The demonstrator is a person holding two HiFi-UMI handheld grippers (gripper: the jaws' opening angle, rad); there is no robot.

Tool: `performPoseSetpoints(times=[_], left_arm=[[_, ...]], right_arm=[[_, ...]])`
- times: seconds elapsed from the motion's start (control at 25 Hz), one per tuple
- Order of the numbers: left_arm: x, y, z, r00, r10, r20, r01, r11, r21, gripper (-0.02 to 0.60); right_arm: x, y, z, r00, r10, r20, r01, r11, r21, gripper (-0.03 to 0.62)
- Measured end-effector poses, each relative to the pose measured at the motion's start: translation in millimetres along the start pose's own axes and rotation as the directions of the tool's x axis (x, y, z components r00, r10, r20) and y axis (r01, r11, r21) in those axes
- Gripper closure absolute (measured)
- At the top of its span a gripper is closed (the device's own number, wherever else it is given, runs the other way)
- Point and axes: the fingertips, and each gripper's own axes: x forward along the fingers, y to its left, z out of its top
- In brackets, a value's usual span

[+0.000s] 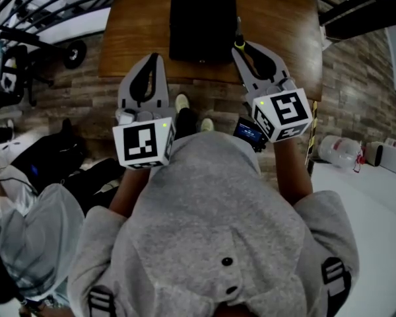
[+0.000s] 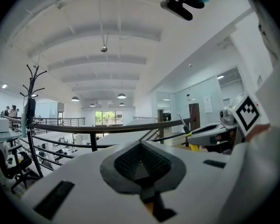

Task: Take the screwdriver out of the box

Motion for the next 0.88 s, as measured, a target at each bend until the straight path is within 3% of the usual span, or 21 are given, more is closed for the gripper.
performPoseSetpoints(times=[0.44, 0.88], left_arm=[[-57.7, -36.2, -14.1, 1.000, 0.025, -0.011, -0.025, 0.999, 0.030, 0.568], [-81.8, -37.1, -12.5, 1.000, 0.002, 0.005, -0.002, 1.000, 0.020, 0.569]], right_arm=[[-60.7, 21.4, -20.2, 0.999, -0.010, 0.032, 0.010, 1.000, 0.010, 0.510], [-72.7, 44.1, -18.6, 0.999, -0.013, 0.035, 0.013, 1.000, 0.015, 0.510]])
